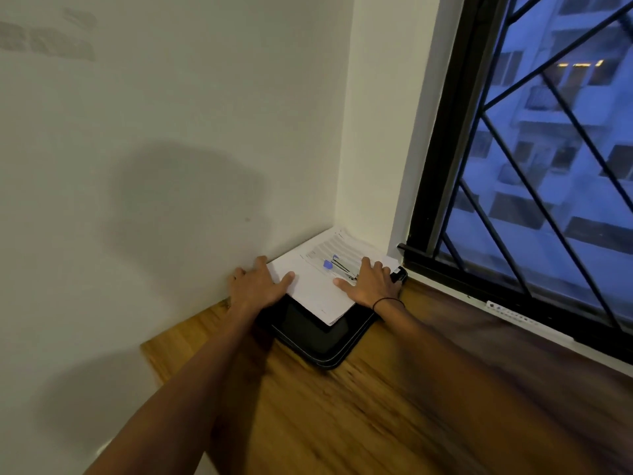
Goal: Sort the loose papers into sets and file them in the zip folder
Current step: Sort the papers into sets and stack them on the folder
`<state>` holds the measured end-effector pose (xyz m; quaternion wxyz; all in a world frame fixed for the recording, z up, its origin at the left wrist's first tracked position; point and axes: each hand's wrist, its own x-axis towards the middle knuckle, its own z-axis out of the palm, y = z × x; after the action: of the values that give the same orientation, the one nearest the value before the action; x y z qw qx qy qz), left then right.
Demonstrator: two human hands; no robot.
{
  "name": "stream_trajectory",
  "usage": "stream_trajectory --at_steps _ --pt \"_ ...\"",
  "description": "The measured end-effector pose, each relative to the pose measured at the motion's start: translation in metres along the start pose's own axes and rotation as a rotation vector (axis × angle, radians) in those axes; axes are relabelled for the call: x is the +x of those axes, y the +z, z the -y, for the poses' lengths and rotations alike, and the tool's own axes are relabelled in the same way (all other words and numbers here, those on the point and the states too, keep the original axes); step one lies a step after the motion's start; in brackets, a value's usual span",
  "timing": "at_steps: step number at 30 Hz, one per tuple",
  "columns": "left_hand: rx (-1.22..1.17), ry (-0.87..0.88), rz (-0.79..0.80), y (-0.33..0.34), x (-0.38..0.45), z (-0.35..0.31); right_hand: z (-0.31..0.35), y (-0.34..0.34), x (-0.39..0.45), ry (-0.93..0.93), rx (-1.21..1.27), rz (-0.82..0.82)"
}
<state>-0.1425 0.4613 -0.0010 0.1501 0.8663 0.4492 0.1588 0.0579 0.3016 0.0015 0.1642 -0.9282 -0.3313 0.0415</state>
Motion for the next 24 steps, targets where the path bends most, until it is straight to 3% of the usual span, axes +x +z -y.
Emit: stream_trajectory --at_steps 3,12,24 --pt "-0.042 0.052 0.036 0.004 -0.012 0.000 -0.016 -0.007 -0.014 -0.016 0.021 0.024" --pt "-0.097 0.143 -0.058 0.012 -0.076 -0.011 -0.056 -0.030 -0.066 -0.008 0.261 -0.014" --pt "-0.160 0.401 0.103 0.025 -0.154 -0.083 -0.148 -0.066 -0.202 0.152 0.071 -0.036"
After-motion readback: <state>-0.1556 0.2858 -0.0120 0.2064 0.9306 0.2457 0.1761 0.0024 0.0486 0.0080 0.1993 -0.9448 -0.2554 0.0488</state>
